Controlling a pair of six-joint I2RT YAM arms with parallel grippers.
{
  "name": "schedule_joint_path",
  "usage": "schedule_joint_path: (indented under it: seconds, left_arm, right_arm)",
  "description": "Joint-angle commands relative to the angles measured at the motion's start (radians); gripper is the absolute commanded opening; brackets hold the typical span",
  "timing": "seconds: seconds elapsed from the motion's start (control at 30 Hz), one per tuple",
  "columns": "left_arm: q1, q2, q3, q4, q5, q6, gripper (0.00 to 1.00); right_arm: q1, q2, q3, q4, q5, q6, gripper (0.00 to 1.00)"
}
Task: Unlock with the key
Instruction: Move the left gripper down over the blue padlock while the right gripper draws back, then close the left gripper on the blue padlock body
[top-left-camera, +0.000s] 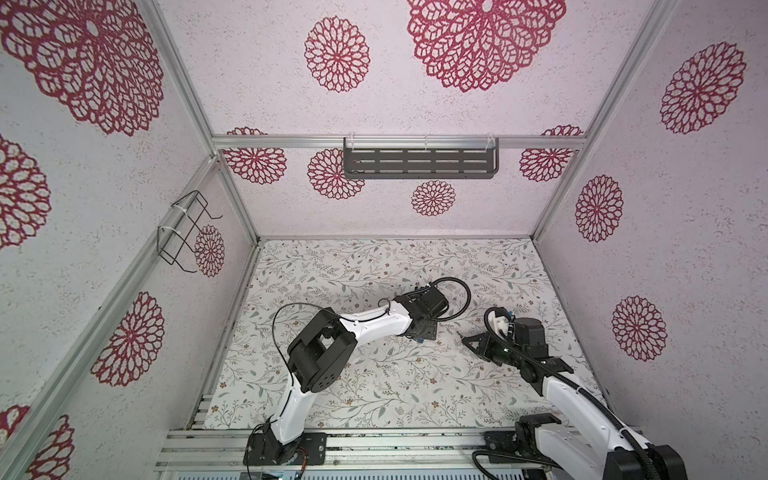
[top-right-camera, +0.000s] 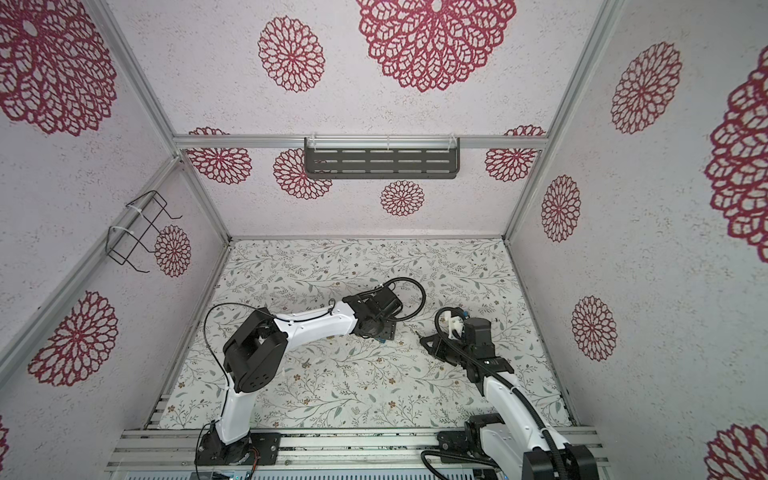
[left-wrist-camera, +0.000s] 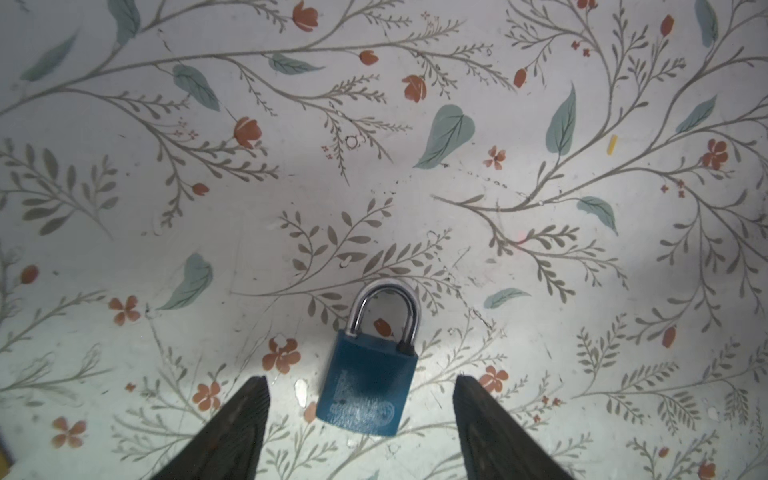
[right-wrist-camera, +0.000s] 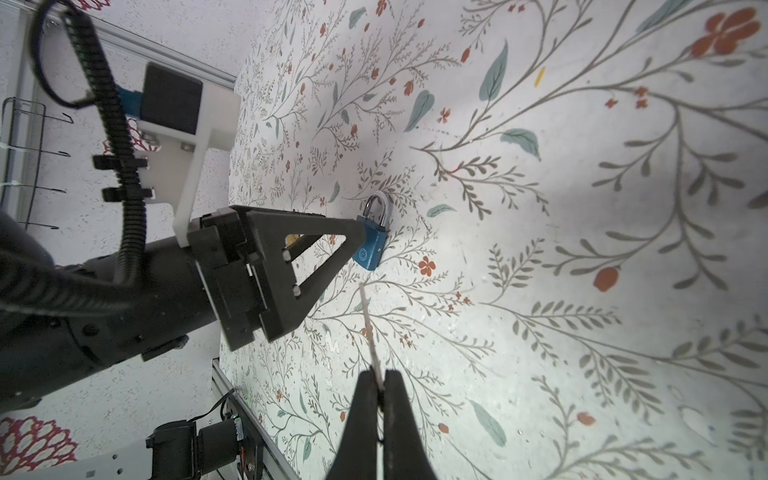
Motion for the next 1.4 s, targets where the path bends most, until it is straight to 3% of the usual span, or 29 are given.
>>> schedule_joint_path:
  seconds: [0.0, 0.4, 0.87, 1.13, 1.37]
  left_arm:
    - [-0.017, 0.03, 0.033, -0.008, -0.003, -0.001, 0.74]
    - [-0.042, 0.117, 0.11, -0.1, -0.075, -0.034, 0.69]
    - [-0.028, 0.081, 0.022, -0.137, -0.142, -0.199, 0.58]
    - [-0.004, 0.013, -0.09, -0.081, -0.121, -0.308, 0.58]
    - [-0.004, 0.039, -0.069, -0.058, -0.082, -0.284, 0.58]
  right_arm:
    - [-0.008, -0.005, 0.022, -0.002, 0.002, -0.028, 0.0]
    - [-0.006, -0.034, 0.035, -0.052, 0.01, -0.067, 0.0]
    - [-0.007, -0.018, 0.038, -0.037, -0.019, -0.071, 0.0]
    - [0.007, 0.012, 0.04, -0.008, -0.042, -0.065, 0.0]
    - [0.018, 0.02, 0.044, -0.002, -0.039, -0.065, 0.0]
